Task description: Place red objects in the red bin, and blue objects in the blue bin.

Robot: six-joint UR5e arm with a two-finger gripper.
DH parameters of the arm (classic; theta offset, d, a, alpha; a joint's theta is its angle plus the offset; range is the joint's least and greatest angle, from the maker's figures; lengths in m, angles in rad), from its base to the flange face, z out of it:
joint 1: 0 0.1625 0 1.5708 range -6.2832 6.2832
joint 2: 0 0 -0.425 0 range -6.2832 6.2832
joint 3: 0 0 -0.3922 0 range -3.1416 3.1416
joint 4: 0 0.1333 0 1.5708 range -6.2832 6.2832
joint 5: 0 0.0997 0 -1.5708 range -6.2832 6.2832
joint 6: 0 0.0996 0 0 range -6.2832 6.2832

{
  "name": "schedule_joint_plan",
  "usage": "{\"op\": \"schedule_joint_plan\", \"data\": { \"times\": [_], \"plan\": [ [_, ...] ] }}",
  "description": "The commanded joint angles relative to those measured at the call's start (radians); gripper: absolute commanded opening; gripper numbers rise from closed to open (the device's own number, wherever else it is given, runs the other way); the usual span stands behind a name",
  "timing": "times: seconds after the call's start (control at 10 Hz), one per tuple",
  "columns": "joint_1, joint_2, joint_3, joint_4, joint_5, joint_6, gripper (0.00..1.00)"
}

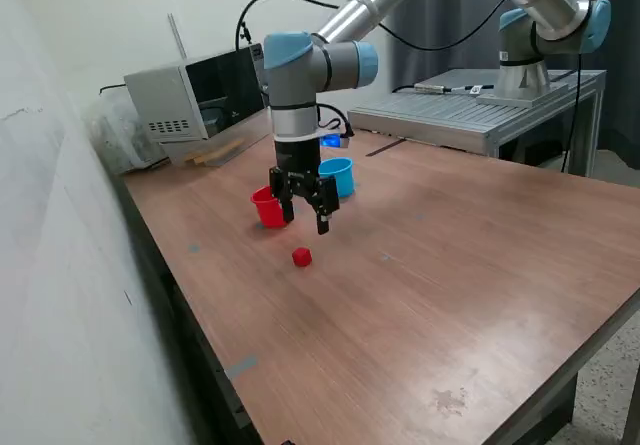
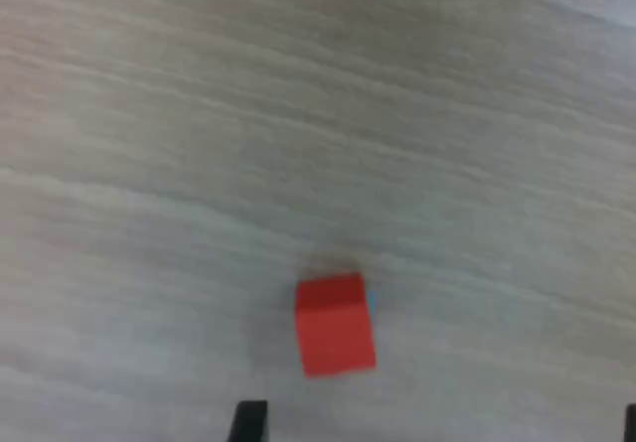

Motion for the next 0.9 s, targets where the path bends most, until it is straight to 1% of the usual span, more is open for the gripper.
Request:
{"op": "schedule_joint_plan", "data": {
  "times": [0.0, 0.1, 0.2, 0.4, 0.5, 0.6, 0.8],
  "plan": [
    [0.002, 0.078, -0.053, -0.001, -0.001, -0.007, 1.0],
    [0.002, 0.091, -0.07, -0.003, -0.004, -0.007, 1.0],
    [0.0, 0.092, -0.078, -0.006, -0.015, -0.007, 1.0],
    [-0.004, 0.097, -0.078, -0.009, -0.018, -0.007, 1.0],
    [-0.006, 0.098, -0.078, -0.009, -0.027, -0.007, 1.0],
    [-0.007, 0.098, -0.07, -0.009, -0.029, -0.009, 1.0],
    [-0.007, 0.1, -0.073, -0.009, -0.032, -0.036, 1.0]
  ]
}}
